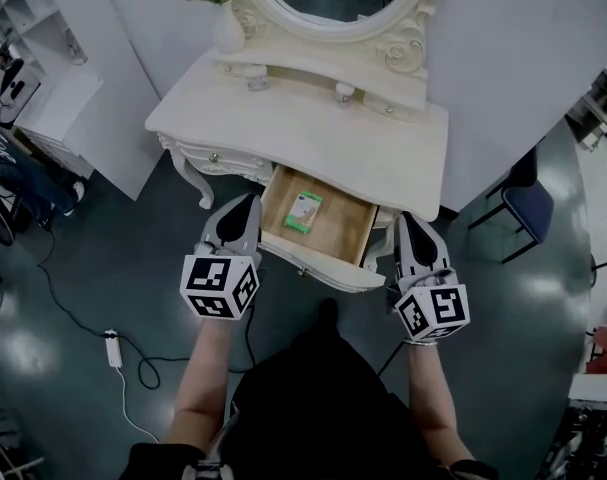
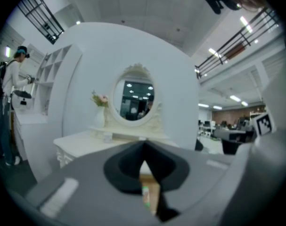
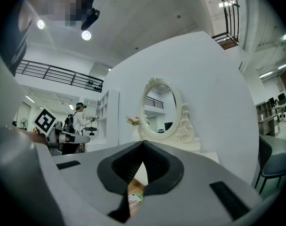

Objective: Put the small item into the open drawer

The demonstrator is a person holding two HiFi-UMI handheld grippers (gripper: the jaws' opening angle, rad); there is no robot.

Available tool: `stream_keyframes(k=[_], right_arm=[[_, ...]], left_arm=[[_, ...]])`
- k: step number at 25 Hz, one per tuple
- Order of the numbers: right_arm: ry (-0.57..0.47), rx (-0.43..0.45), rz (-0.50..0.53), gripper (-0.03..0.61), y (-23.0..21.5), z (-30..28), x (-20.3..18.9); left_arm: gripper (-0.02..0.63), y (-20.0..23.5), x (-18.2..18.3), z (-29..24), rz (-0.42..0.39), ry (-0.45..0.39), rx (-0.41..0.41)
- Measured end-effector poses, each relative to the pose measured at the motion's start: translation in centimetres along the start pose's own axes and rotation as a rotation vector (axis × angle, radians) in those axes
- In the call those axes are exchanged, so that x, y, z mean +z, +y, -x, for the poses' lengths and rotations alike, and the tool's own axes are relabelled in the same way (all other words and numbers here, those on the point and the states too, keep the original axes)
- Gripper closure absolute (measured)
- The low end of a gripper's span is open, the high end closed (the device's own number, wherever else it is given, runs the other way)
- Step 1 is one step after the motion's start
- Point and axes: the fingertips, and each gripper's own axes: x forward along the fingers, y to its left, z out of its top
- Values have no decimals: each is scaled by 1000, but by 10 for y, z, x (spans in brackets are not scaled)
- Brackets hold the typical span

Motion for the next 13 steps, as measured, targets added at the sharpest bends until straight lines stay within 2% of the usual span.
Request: stream_keyframes(k=[13], right_arm=[[-3, 7, -10, 583, 15, 15, -1]], left_arm=[[606, -2, 0, 25, -1, -8, 4]])
